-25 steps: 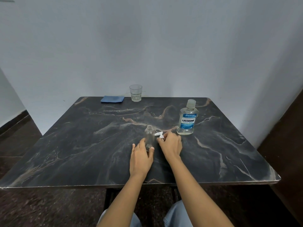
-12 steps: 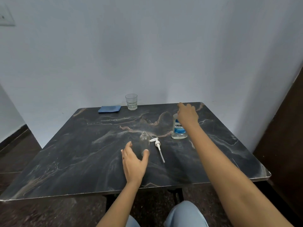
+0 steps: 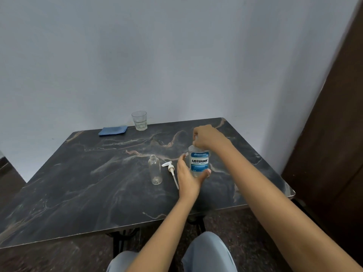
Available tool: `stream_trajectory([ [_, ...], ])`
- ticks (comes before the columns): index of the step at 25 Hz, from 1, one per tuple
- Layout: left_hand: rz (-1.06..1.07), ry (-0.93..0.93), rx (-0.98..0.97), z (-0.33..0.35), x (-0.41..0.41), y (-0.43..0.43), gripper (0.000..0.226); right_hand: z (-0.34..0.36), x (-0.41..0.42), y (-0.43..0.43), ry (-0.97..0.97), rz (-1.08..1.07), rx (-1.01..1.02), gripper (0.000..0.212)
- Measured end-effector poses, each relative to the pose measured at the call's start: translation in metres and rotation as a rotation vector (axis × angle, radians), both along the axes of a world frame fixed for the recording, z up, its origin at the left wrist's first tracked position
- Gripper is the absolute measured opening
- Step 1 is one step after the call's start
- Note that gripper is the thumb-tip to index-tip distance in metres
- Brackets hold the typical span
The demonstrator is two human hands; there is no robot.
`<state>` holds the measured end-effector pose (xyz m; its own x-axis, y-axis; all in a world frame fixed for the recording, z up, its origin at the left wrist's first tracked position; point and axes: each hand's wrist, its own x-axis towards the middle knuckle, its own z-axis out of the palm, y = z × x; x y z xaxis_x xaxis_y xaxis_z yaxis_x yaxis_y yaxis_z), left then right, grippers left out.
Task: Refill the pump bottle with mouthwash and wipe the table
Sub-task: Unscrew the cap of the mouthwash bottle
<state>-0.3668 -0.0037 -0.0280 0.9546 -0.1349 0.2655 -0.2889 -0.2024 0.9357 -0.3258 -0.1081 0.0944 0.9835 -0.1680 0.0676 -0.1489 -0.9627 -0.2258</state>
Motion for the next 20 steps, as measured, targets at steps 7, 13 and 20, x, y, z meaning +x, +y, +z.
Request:
stream_trajectory([
  [7,-0.057,0.158,0.11,0.014,0.042,-0.016,0.053,0.002,-0.003,0.019,0.073,-0.264,-0.451,0.075],
  [13,-0.101,0.253,0.141,0.013,0.061,-0.016,0.029,-0.019,-0.006,0.007,-0.172,-0.129,-0.395,0.056],
  [20,-0.391,0.315,0.089,0.012,0.073,-0.001,0.036,-0.013,0.001,-0.034,-0.117,0.354,-0.276,0.046],
])
